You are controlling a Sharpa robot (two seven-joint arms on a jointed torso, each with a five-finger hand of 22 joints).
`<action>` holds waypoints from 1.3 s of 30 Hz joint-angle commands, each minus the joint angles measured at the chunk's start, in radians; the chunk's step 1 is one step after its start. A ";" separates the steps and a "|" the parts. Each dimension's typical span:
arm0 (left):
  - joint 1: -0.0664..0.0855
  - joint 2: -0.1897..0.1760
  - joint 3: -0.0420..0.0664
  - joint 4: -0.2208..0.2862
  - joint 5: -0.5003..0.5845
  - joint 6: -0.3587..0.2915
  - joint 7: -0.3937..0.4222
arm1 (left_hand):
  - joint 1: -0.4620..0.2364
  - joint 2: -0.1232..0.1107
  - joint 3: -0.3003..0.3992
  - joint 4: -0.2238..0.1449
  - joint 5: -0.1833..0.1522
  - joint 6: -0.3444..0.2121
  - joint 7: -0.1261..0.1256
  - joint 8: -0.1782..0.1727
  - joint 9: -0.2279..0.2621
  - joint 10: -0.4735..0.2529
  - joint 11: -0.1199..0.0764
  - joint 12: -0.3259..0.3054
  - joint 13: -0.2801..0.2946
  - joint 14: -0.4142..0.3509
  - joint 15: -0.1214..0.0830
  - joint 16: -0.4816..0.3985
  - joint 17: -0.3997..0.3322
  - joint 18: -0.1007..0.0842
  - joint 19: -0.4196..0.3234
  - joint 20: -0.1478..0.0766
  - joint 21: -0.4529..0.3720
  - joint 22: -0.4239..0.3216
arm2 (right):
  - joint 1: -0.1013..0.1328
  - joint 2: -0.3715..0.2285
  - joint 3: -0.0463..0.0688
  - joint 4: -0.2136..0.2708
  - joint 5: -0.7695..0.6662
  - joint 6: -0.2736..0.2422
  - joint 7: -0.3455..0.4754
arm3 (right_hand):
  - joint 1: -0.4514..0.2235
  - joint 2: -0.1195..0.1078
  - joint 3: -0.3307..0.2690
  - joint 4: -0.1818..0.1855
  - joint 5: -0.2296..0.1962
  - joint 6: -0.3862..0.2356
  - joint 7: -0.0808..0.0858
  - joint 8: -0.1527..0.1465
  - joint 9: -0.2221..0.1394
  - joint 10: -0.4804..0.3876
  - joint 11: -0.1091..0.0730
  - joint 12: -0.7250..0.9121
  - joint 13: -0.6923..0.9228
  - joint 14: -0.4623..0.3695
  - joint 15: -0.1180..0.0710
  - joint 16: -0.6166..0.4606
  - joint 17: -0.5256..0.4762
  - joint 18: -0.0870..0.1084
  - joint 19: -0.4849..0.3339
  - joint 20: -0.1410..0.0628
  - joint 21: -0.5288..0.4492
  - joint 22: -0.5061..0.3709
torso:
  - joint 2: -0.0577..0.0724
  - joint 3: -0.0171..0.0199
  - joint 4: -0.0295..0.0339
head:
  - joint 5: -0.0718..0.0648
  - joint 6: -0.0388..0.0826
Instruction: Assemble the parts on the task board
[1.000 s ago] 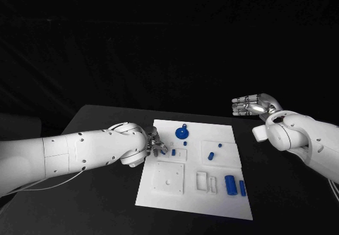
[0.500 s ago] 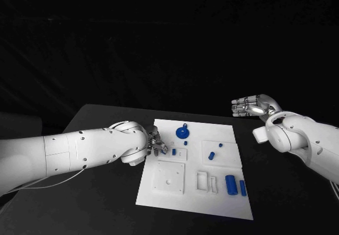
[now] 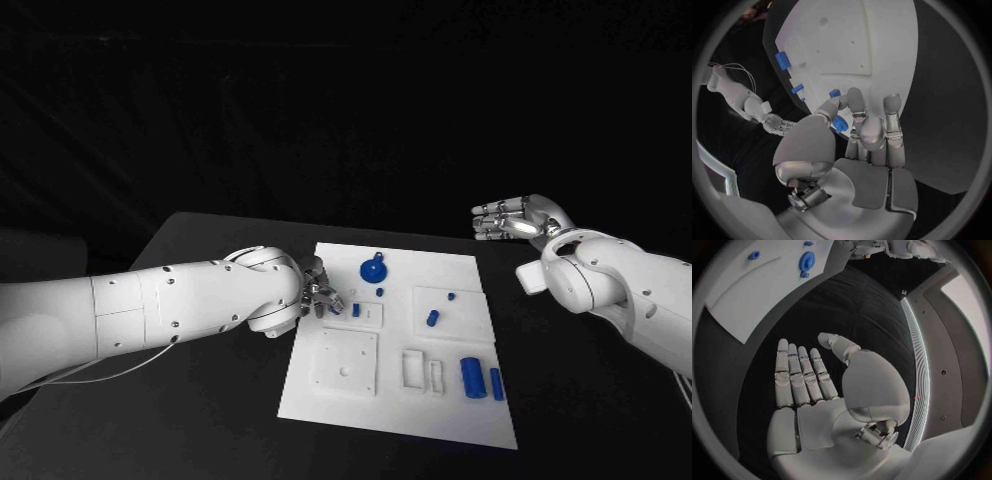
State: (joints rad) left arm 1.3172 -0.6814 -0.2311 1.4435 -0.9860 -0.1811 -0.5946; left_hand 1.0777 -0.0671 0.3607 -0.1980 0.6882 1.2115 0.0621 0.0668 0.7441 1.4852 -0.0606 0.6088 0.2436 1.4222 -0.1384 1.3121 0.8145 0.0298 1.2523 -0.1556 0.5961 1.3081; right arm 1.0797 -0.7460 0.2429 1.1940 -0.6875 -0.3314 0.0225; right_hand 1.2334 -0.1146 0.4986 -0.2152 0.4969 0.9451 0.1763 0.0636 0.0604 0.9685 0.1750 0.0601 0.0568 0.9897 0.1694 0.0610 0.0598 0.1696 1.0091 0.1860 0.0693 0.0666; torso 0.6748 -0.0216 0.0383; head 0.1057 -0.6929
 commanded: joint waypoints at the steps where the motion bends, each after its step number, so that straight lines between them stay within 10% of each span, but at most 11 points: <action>1: -0.013 0.000 -0.010 -0.001 0.009 0.041 -0.018 | 0.008 0.021 0.004 -0.002 0.000 0.185 -0.101 0.005 0.001 0.031 -0.023 0.004 0.001 0.007 0.002 0.003 0.002 -0.005 -0.001 0.004 0.006 0.019 | -0.003 0.002 0.000 -0.001 -0.018 0.022 0.013 | 0.006 -0.003 0.003 0.002 0.004 -0.006 -0.001 -0.005 -0.002 -0.007 -0.001 -0.004 -0.001 -0.008 0.000 -0.002 -0.001 0.006 -0.007 -0.002 0.003 -0.001 | 0.000 -0.0002 -0.0008 | 0.003 -0.001; 6: -0.013 -0.001 -0.010 0.001 0.009 0.045 -0.019 | 0.005 0.023 0.007 -0.005 -0.001 0.185 -0.101 0.005 0.005 0.031 -0.023 0.005 0.002 0.007 0.002 0.004 0.002 -0.005 -0.001 0.004 0.007 0.019 | -0.006 0.004 0.000 -0.006 -0.039 0.045 0.016 | 0.015 -0.002 -0.084 0.011 0.039 -0.024 0.001 -0.005 -0.002 -0.031 0.002 -0.004 -0.002 -0.032 0.001 -0.003 -0.002 0.004 -0.018 0.002 0.002 -0.001 | 0.000 -0.0003 -0.0005 | 0.002 -0.002; 39: -0.012 0.015 -0.010 -0.014 0.045 0.077 -0.048 | -0.013 0.040 0.015 -0.005 -0.005 0.191 -0.105 0.005 0.041 0.031 -0.024 0.021 0.012 0.008 0.002 0.024 0.016 -0.006 -0.005 0.004 0.014 0.019 | -0.011 0.017 0.000 -0.026 -0.083 0.061 0.030 | 0.020 0.001 -0.131 0.011 0.069 -0.024 0.000 -0.005 -0.002 -0.033 0.001 -0.005 -0.002 -0.037 0.001 -0.003 -0.002 0.006 -0.021 0.005 0.003 -0.001 | 0.000 0.0006 0.0002 | 0.008 -0.001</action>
State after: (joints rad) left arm 1.3203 -0.6712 -0.2293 1.4296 -0.9614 -0.1628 -0.6069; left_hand 1.0561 -0.0453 0.3640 -0.1953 0.6804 1.2115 0.0621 0.0729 0.7851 1.4852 -0.0606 0.6264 0.2549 1.4236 -0.1333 1.3322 0.8300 0.0298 1.2525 -0.1555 0.6037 1.3075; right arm 1.0690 -0.7305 0.2427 1.1681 -0.7556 -0.2890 0.0373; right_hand 1.2453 -0.1158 0.3740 -0.2041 0.5618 0.9273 0.1763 0.0636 0.0590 0.9435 0.1787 0.0601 0.0563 0.9592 0.1679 0.0610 0.0591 0.1698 0.9949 0.1929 0.0693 0.0665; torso 0.6747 -0.0213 0.0387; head 0.1125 -0.6946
